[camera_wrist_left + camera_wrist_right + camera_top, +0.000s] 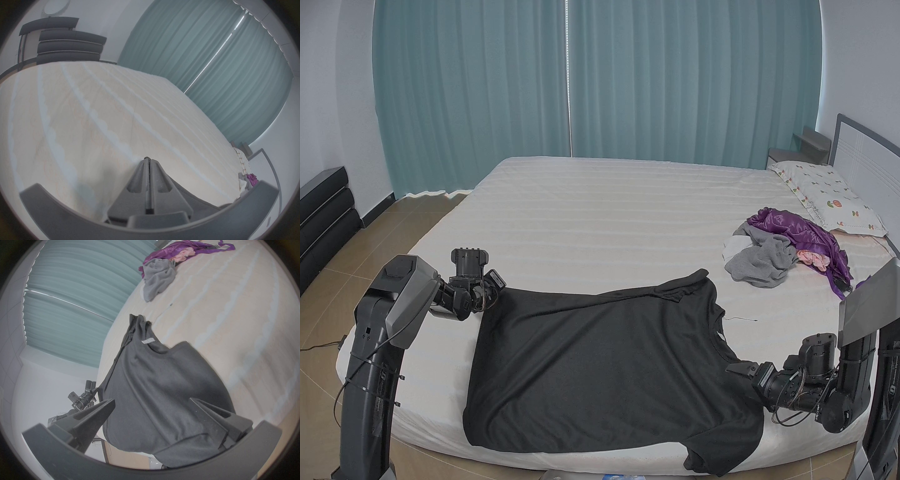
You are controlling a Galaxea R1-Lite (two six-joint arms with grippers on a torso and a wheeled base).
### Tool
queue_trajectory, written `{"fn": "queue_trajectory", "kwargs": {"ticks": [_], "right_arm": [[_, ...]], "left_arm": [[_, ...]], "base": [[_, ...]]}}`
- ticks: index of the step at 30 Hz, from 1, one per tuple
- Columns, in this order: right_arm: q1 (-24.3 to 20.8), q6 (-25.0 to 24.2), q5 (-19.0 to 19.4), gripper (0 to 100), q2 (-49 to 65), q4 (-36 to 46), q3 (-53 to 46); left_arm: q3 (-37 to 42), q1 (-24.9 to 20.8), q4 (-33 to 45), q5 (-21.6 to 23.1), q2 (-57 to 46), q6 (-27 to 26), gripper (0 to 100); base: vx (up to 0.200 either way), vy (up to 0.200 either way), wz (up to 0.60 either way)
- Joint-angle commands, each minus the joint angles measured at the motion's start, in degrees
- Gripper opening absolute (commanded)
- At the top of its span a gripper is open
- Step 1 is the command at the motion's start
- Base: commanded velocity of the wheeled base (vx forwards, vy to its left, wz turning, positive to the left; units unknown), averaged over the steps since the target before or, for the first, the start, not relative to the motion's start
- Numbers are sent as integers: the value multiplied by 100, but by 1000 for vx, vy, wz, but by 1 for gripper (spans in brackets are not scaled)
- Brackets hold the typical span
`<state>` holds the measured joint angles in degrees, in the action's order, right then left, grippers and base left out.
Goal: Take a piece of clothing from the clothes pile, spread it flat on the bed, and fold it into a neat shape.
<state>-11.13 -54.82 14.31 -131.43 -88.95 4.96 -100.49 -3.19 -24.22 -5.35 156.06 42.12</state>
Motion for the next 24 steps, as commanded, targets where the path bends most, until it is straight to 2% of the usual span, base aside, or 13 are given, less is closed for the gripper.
{"fn": "queue_trajectory", "kwargs": {"ticks": [1, 8, 12, 16, 18, 19, 20, 24], "right_arm": [[-3, 15, -43, 100, 29, -78, 392], [23, 77, -78, 100, -234, 45, 1358], [41, 323, -95, 100, -366, 291, 2044], [58, 507, -183, 100, -542, 1688, 3441], [76, 543, -297, 100, -647, 2198, 3995], [76, 543, -297, 100, -647, 2198, 3995], [93, 666, -429, 100, -832, 2690, 4645], [146, 929, -702, 100, -1227, 3543, 5814]], "left_arm": [[-366, 82, 14, -89, 126, -46, 0], [-929, 170, 366, -106, 126, -362, 0], [-1316, 170, 717, -142, 126, -371, 0], [-1410, 144, 875, -186, 108, -380, 0], [-1410, 135, 884, -194, 100, -380, 0], [-1410, 135, 884, -194, 100, -380, 0], [-1410, 135, 849, -238, 100, -389, 0], [-1410, 135, 831, -256, 73, -450, 0]], "base": [[0, 0, 0], [0, 0, 0], [0, 0, 0], [0, 0, 0], [0, 0, 0], [0, 0, 0], [0, 0, 0], [0, 0, 0]]}}
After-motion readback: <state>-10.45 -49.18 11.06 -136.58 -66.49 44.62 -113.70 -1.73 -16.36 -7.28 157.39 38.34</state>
